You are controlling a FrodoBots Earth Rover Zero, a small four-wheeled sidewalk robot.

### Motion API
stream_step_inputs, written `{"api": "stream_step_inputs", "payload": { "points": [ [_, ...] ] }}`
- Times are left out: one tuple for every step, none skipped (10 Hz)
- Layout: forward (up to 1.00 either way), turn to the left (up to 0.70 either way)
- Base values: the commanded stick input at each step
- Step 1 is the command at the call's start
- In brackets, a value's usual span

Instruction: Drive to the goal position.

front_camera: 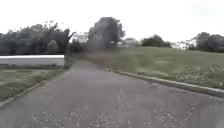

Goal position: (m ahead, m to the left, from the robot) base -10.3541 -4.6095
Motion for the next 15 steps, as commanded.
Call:
{"api": "stream_step_inputs", "payload": {
  "points": [
    [0.70,0.00],
    [0.70,0.00],
    [0.70,0.00],
    [0.70,0.27],
    [0.70,0.27],
    [0.70,0.27],
    [0.70,0.27],
    [0.70,0.25],
    [0.70,0.13],
    [0.70,0.01],
    [0.70,0.27],
    [0.70,0.27],
    [0.70,0.27],
    [0.70,0.27],
    [0.00,0.45]
  ]
}}
